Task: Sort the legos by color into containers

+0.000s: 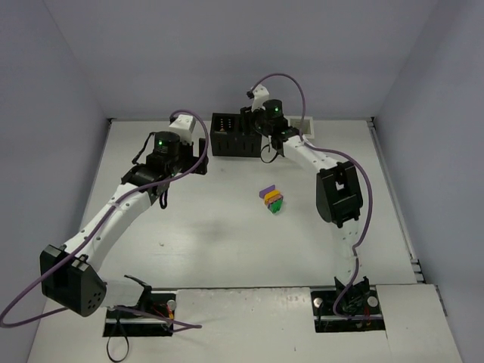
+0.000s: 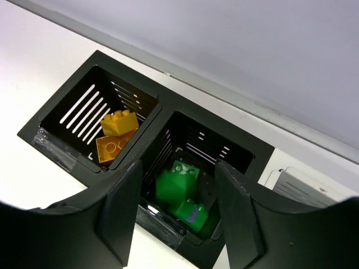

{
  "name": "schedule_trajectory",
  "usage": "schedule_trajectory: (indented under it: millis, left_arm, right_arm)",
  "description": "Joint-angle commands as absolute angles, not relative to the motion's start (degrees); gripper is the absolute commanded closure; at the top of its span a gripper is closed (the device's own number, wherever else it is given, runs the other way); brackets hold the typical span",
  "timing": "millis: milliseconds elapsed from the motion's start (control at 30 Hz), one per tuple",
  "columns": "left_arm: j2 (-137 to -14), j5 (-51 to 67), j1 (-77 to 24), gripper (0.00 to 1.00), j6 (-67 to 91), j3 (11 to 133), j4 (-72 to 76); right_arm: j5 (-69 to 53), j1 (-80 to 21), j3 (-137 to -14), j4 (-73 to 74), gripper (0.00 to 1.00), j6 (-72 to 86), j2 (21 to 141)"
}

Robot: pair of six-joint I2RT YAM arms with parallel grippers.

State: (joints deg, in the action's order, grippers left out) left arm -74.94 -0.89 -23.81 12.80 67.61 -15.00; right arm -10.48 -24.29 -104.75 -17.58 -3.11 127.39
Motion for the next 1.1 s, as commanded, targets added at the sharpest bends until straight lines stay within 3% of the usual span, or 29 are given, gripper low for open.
schedule_trajectory:
  millis: [0, 233, 500, 633, 1067]
  left_arm:
    - [-74.4, 0.0, -23.3, 0.14, 13.9, 71.0, -13.6]
    - [-74.4, -0.1, -23.2, 0.14, 14.0, 71.5, -13.7]
    - [-75.4, 0.0, -23.2, 0.14, 13.9, 72.3, -14.8]
    - [-75.4, 1.7, -23.2, 0.14, 13.6, 72.2, -14.8]
    - [-76.0, 2.5, -23.3, 0.14, 12.7, 71.6, -14.4]
  right_arm:
    - [-9.5, -23.9, -104.7, -20.4, 0.48, -3.6, 122.4]
    - [-9.6, -23.8, -95.3, -20.3, 0.48, -3.3, 111.2]
    - [-7.7, -23.8, -70.4, -19.7, 0.46, -0.2, 93.5]
    - [-7.1, -23.8, -60.9, -16.3, 0.38, 3.2, 85.7]
    - [-10.5, -23.9, -44.6, -9.9, 0.35, 11.9, 77.3]
